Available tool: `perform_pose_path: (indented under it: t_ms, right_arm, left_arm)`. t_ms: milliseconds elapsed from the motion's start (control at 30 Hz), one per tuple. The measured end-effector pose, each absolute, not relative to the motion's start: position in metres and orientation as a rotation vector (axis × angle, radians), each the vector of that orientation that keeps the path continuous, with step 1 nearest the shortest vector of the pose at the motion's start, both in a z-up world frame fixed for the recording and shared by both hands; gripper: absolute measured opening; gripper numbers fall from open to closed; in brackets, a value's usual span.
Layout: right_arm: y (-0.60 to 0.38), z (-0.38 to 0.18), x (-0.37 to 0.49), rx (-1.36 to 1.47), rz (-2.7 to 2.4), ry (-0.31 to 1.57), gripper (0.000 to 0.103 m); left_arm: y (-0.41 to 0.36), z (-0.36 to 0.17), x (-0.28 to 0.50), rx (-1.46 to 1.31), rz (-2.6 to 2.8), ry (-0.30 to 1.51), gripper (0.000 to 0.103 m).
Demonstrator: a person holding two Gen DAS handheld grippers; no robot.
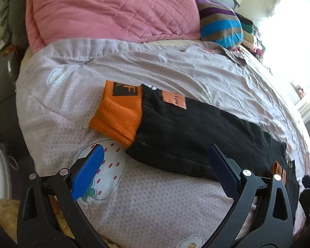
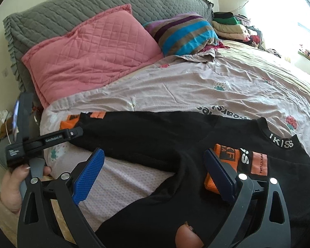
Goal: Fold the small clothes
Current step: 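Grasp the orange cuff with the left gripper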
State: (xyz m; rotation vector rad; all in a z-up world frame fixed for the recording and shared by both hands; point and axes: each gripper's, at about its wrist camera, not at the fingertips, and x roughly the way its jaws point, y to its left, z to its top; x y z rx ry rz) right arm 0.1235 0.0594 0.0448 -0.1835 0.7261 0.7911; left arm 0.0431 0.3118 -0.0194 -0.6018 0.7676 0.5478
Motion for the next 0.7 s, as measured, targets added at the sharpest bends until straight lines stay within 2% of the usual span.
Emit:
perform_pose_path:
  t_ms: [500,533,567,633,700]
  right_arm:
    - [0.04,0.031,0.14,-0.123,0.74,0.779,0.096]
    - [0.038,0.03,0.141,-0.119,0.734,0.782,0.096]
    - [0.037,0.03,0.142,-0.116,0.731,0.784,0.096]
    - [0.035,0.029,0.144,-0.107,0.726,0.791,0.096]
    - [0.032,0.028,0.144,-0.105,0.719,0.793,0.096]
  left_arm:
    - [0.339,-0.033,0.045,-0.699,0.579,0.66,0.093]
    - [0.34,-0.033,0.046,-0.701,0.576,0.651,0.087]
    - [0.341,-0.034,0.048,-0.703,0.571,0.648,0.074]
    - [0.344,-0.035,0.051,-0.702,0.569,0.65,0.057]
    - [0.347,-0.037,0.051,-0.717,0.555,0.641,0.047]
